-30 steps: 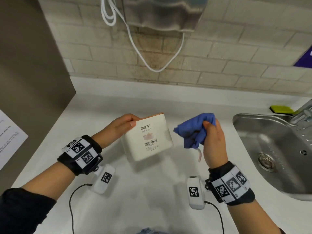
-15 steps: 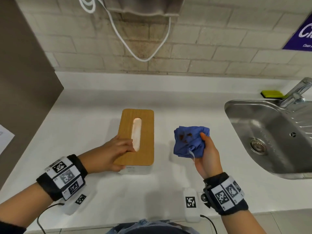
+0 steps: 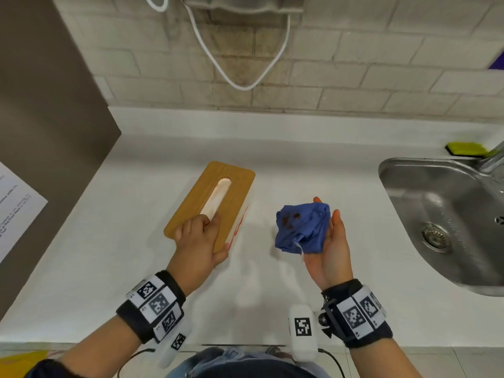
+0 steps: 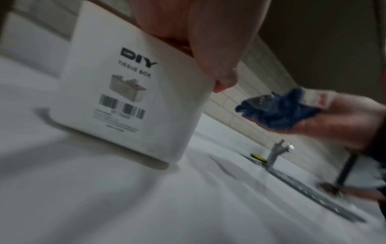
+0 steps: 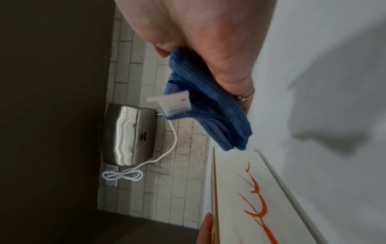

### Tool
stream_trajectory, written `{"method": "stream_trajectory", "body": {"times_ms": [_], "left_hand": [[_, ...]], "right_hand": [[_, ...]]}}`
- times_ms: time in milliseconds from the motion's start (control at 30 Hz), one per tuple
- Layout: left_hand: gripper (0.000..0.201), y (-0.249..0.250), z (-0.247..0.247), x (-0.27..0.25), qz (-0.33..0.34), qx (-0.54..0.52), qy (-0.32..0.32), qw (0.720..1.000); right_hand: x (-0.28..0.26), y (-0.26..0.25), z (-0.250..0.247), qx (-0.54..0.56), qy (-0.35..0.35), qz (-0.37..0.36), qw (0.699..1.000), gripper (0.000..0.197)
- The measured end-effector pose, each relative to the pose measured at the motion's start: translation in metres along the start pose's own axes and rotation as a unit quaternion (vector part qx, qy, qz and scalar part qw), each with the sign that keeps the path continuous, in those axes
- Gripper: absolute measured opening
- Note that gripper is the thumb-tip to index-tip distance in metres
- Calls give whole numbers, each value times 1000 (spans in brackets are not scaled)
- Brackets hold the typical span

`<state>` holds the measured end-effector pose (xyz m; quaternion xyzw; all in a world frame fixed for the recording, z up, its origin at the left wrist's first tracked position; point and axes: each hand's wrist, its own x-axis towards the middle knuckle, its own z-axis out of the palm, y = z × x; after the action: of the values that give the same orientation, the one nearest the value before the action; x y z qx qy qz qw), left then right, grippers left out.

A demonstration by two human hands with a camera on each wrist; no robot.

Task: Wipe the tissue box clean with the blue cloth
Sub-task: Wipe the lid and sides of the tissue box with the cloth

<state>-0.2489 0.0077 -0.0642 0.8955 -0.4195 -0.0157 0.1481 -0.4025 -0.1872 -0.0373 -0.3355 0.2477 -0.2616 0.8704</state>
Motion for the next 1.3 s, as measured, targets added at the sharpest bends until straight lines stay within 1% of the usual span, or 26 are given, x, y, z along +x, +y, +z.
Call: {"method": "stream_trajectory", "body": {"times_ms": [67, 133, 167, 200, 233, 267, 300, 367, 400, 433, 467, 533, 567, 633, 667, 733, 800, 900, 1000, 1067, 1167, 1233, 1300], "left_hand": [[70, -12, -9, 0, -14, -80, 24, 996], [58, -30, -22, 3, -27, -207, 34, 977], [52, -41, -27, 4, -31, -282, 30, 959], [47, -51, -31, 5, -36, -356, 17, 934], [44, -59, -33, 5, -37, -417, -3, 908], [40, -63, -34, 3, -37, -456, -24, 889], [38, -66, -34, 3, -37, -477, -42, 877], [35, -66, -35, 3, -41, -492, -67, 867], [35, -66, -36, 4, -44, -493, -74, 866], [37, -66, -37, 6, -46, -490, -77, 867], [40, -66, -38, 8, -48, -484, -79, 870], [41, -65, -39, 10, -42, -473, -85, 876], [41, -64, -40, 11, -38, -473, -86, 876], [37, -63, -39, 11, -42, -478, -88, 873], [37, -63, -39, 11, -46, -482, -88, 870], [39, -63, -38, 10, -53, -484, -90, 869], [38, -63, -37, 10, -57, -484, -90, 869], [39, -64, -37, 10, -60, -495, -88, 862], [57, -66, -38, 10, -52, -516, -78, 852], [58, -67, -38, 10, -57, -517, -76, 851], [56, -65, -37, 10, -64, -524, -67, 847], [62, -64, -35, 10, -72, -525, -55, 846], [71, -64, -35, 12, -78, -524, -51, 847]], "right_hand": [[2, 0, -1, 18, 5, 0, 1000, 41], [5, -2, 4, 18, -2, -7, 1000, 39], [7, -5, 10, 3, -9, -16, 1000, 38], [10, -7, 18, -11, -20, -23, 999, 41], [12, -8, 27, -39, -25, -37, 998, 49], [15, -7, 36, -94, -37, -57, 993, 55], [17, -4, 45, -160, -29, -95, 982, 52], [21, 6, 60, -255, -23, -185, 949, 35], [24, 14, 65, -296, -36, -221, 929, 29], [26, 23, 68, -350, -52, -249, 902, 27], [28, 33, 70, -414, -60, -265, 869, 29], [36, 54, 62, -542, -70, -289, 786, 43], [40, 63, 57, -573, -58, -290, 765, 49], [41, 73, 57, -580, -38, -299, 757, 57], [40, 75, 59, -588, -31, -308, 748, 59], [41, 81, 58, -612, -24, -320, 723, 56], [41, 84, 62, -615, -31, -320, 720, 50], [33, 91, 72, -617, -73, -323, 714, 48], [24, 98, 84, -637, -129, -317, 691, 56], [20, 102, 88, -648, -163, -316, 674, 55], [14, 109, 89, -646, -209, -328, 657, 46], [11, 116, 88, -643, -243, -350, 636, 40], [11, 121, 86, -641, -286, -378, 604, 34]]}}
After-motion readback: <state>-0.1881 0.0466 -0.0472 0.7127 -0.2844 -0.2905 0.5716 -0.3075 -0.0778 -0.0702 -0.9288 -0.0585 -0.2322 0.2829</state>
